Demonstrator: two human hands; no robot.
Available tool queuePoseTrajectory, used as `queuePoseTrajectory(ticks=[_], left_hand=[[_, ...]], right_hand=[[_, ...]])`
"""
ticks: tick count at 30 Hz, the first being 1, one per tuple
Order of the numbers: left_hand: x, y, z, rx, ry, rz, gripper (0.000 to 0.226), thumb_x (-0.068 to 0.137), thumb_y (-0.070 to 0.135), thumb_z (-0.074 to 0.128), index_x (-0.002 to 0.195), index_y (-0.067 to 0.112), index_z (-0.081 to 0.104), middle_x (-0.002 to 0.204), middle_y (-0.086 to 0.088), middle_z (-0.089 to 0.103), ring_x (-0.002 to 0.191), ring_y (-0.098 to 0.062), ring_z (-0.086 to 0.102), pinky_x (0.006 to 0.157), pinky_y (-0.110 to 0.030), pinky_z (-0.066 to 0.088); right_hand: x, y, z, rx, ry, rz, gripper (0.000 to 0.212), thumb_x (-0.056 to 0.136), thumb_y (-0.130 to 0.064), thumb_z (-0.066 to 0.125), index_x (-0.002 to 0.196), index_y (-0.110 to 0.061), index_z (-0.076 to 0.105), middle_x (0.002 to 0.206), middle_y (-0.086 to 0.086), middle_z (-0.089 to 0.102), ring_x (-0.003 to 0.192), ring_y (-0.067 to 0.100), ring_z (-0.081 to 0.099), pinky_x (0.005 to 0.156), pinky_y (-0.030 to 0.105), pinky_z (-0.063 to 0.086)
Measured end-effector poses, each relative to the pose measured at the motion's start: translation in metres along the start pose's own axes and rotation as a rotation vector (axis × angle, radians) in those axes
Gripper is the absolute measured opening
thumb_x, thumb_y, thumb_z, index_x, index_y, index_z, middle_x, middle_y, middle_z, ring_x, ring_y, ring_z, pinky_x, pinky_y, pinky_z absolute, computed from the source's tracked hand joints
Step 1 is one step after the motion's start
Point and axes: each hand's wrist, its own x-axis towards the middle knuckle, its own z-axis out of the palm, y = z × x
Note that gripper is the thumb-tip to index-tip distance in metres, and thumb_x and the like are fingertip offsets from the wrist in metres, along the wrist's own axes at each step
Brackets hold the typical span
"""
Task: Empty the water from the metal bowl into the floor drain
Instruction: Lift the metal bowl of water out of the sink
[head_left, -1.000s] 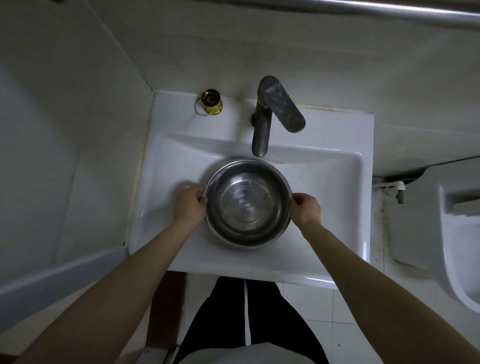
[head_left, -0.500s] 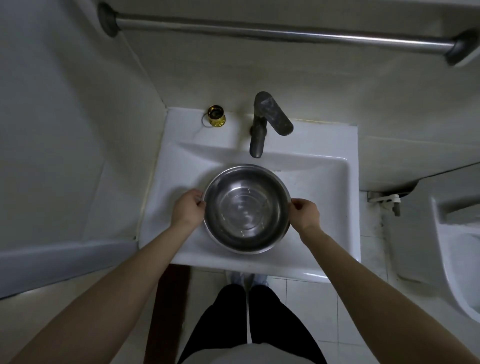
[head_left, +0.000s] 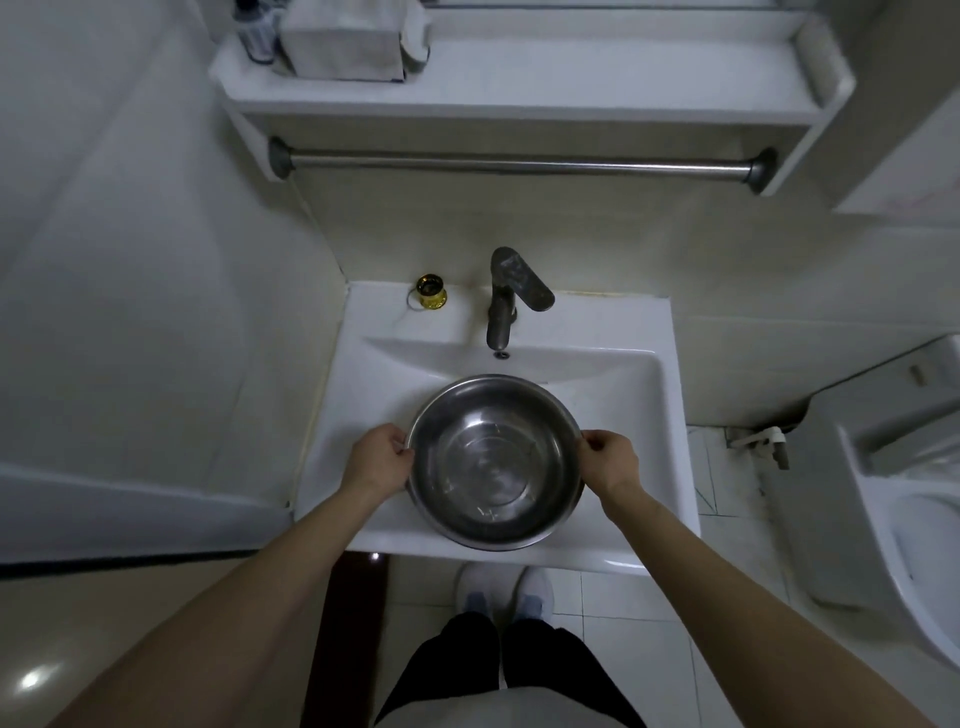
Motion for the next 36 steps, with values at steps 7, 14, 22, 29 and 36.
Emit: queuePoseTrajectory(ticks=[7,14,22,29,36], left_hand=[[-0.021,0.012,-0.010,-0.074,0.006,0.008,0.010,0.082,0.005,0.064,0.082,0.015,0.062,0.080,-0.010,0.068,0.067,-0.026,0.069,0.055,-0.040,0.063],[-0.034,0.030,-0.023,-0.163,0.027,0.032,0.008,0.079,0.007,0.065,0.083,0.013,0.064,0.077,-0.011,0.069,0.062,-0.024,0.069,0.048,-0.030,0.059],[-0.049,0.063,-0.040,-0.226,0.039,0.088,0.012,0.079,0.003,0.061,0.090,0.008,0.064,0.079,-0.014,0.069,0.064,-0.025,0.068,0.043,-0.024,0.053],[-0.055,0.087,-0.055,-0.171,0.087,0.205,0.012,0.077,0.007,0.062,0.086,0.015,0.062,0.078,-0.012,0.069,0.069,-0.027,0.070,0.057,-0.036,0.062],[-0.063,0.117,-0.071,-0.148,0.106,0.277,0.011,0.076,0.009,0.062,0.085,0.015,0.063,0.074,-0.010,0.069,0.065,-0.026,0.069,0.056,-0.036,0.061]], right_hand=[[-0.015,-0.006,-0.011,0.018,0.022,-0.048,0.032,0.097,-0.032,0.060,0.071,-0.020,0.074,0.068,0.002,0.073,0.070,0.020,0.068,0.063,0.027,0.050],[-0.028,-0.016,-0.026,0.048,0.053,-0.087,0.031,0.097,-0.027,0.058,0.073,-0.013,0.073,0.075,0.015,0.073,0.079,0.034,0.070,0.079,0.046,0.060],[-0.047,-0.036,-0.047,0.119,0.128,-0.137,0.036,0.096,-0.024,0.058,0.069,-0.003,0.068,0.065,0.011,0.060,0.067,0.024,0.054,0.070,0.039,0.052],[-0.059,-0.054,-0.065,0.141,0.189,-0.180,0.035,0.097,-0.023,0.058,0.081,0.005,0.070,0.071,0.018,0.066,0.071,0.027,0.060,0.076,0.046,0.058],[-0.072,-0.068,-0.084,0.164,0.240,-0.218,0.033,0.095,-0.016,0.053,0.088,0.011,0.071,0.075,0.029,0.064,0.066,0.024,0.052,0.064,0.034,0.048]])
